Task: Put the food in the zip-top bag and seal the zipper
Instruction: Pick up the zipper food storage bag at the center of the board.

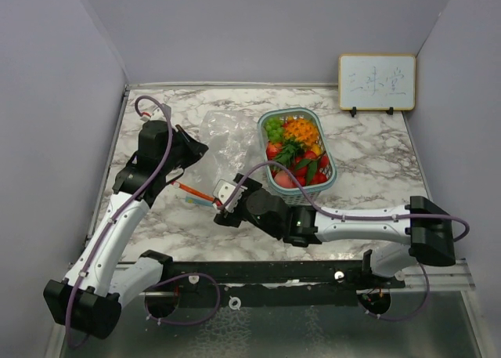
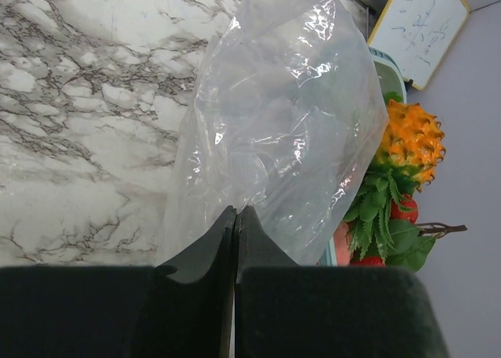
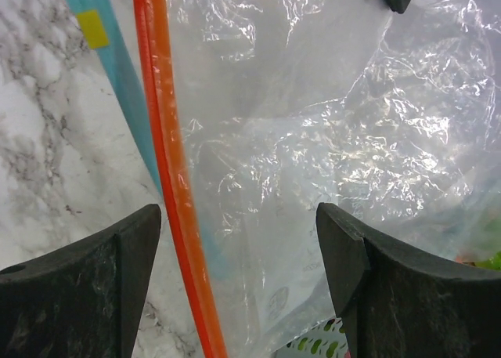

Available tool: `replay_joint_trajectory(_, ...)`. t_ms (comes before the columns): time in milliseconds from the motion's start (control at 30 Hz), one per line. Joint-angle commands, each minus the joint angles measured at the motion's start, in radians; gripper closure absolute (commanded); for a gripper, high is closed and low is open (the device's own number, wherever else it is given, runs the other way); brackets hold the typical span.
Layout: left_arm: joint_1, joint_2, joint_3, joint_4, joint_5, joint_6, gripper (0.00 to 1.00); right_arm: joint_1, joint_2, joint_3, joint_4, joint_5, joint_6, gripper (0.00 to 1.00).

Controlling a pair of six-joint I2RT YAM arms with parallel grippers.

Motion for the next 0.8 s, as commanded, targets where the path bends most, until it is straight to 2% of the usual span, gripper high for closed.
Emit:
replay_joint_trajectory(0,0.0,-0.018,0.009,-0.003,0.045,-0.015,1.0,0.006,0.065,0.009,0.117,0.127,-0.047,0.19)
replay_joint_trajectory(167,-0.001,-0.027,0.002,0.002,0.055,-0.017,1.0,0.007,0.103,0.01,0.166,0.166,-0.058,0.23)
replay_joint_trajectory(400,0.0,-0.038,-0.012,-0.002,0.052,-0.003,1.0,0.005,0.082,-0.015,0.251,0.269,-0.057,0.44)
replay_joint_trajectory(467,0.0,-0.042,-0.022,0.008,0.057,-0.007,1.0,0.005,0.076,-0.018,0.262,0.298,-0.06,0.54)
replay_joint_trajectory(567,0.0,-0.046,-0.035,0.015,0.056,-0.004,1.0,0.003,0.059,-0.021,0.281,0.326,-0.048,0.78)
replay_joint_trajectory(633,0.0,-0.053,-0.05,0.026,0.053,0.007,1.0,0.002,0.037,-0.007,0.257,0.318,-0.018,0.98)
replay_joint_trajectory(667,0.0,-0.059,-0.056,0.03,0.052,0.014,1.0,0.0,0.026,0.0,0.243,0.311,-0.001,0.99)
replay_joint_trajectory(700,0.0,-0.065,-0.061,0.034,0.047,0.022,0.91,-0.002,0.016,0.011,0.222,0.302,0.02,0.99)
replay_joint_trajectory(733,-0.001,-0.072,-0.064,0.035,0.041,0.035,0.76,-0.006,0.007,0.021,0.199,0.289,0.041,0.99)
replay_joint_trajectory(767,0.0,-0.08,-0.062,0.032,0.032,0.052,0.55,-0.012,-0.002,0.035,0.168,0.273,0.07,0.99)
